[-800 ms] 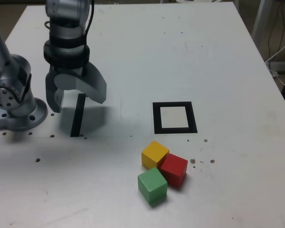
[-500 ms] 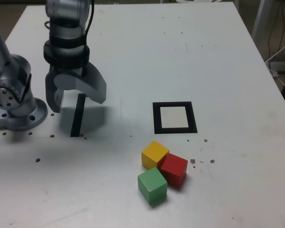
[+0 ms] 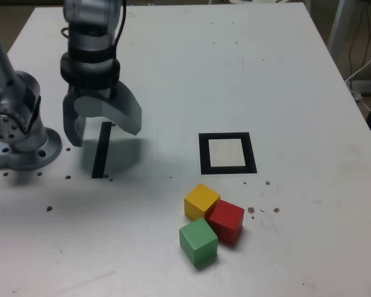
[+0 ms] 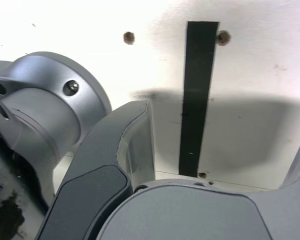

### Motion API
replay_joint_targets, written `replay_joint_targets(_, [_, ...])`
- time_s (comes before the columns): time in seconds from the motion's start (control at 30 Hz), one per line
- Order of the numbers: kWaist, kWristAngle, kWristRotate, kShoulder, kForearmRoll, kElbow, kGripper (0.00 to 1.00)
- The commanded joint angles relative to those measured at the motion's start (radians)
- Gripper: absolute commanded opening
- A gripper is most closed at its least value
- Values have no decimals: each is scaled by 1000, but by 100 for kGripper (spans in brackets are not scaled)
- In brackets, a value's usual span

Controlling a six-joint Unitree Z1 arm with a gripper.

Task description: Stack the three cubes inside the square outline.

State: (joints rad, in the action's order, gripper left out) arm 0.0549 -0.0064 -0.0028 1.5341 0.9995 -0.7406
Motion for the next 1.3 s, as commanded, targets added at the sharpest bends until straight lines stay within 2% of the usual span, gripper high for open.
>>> replay_joint_targets(0.0, [-14,-6,-1,4,6,-16,100])
replay_joint_targets(0.33, [-117,-27,-57,7,96,-124,100])
replay_joint_targets(0.57, [-234,-29,-136,16,181,-231,100])
replay_joint_targets(0.87, [-408,-39,-233,87,282,-398,100])
replay_joint_targets(1.27, [-582,-44,-250,251,376,-658,100])
